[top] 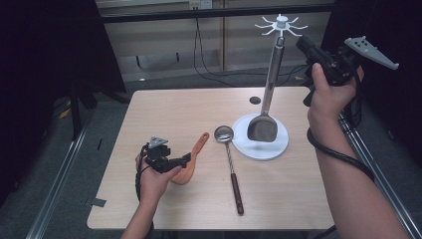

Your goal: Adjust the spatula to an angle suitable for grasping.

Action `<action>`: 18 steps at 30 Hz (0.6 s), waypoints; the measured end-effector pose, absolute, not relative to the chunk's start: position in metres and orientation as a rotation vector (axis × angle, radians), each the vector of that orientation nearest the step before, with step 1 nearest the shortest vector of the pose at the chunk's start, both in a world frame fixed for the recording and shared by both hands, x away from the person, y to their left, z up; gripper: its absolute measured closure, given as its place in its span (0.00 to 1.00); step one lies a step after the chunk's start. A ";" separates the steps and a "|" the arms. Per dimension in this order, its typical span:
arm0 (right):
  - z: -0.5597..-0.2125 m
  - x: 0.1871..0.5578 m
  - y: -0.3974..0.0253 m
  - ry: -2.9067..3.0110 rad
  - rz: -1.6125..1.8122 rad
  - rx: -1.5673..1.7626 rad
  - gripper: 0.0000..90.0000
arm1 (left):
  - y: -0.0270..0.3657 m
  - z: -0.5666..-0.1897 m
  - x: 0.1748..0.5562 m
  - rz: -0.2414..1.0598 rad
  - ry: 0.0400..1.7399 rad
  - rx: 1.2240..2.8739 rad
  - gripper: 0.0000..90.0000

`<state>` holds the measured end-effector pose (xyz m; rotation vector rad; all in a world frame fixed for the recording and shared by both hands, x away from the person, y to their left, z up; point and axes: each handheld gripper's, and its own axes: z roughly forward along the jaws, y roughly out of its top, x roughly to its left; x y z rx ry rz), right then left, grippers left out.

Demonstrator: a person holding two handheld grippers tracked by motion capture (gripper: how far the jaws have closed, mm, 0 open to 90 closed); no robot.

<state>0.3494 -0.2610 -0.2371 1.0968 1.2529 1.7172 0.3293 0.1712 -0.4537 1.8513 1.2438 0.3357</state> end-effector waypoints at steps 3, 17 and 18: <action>-0.234 0.349 -0.260 1.247 1.719 1.073 1.00 | 0.171 -0.453 0.329 0.342 1.240 1.857 0.17; -0.231 0.346 -0.248 1.301 1.734 1.006 1.00 | 0.169 -0.453 0.328 0.339 1.220 1.878 0.17; -0.231 0.346 -0.248 1.301 1.734 1.006 1.00 | 0.169 -0.453 0.328 0.339 1.220 1.878 0.17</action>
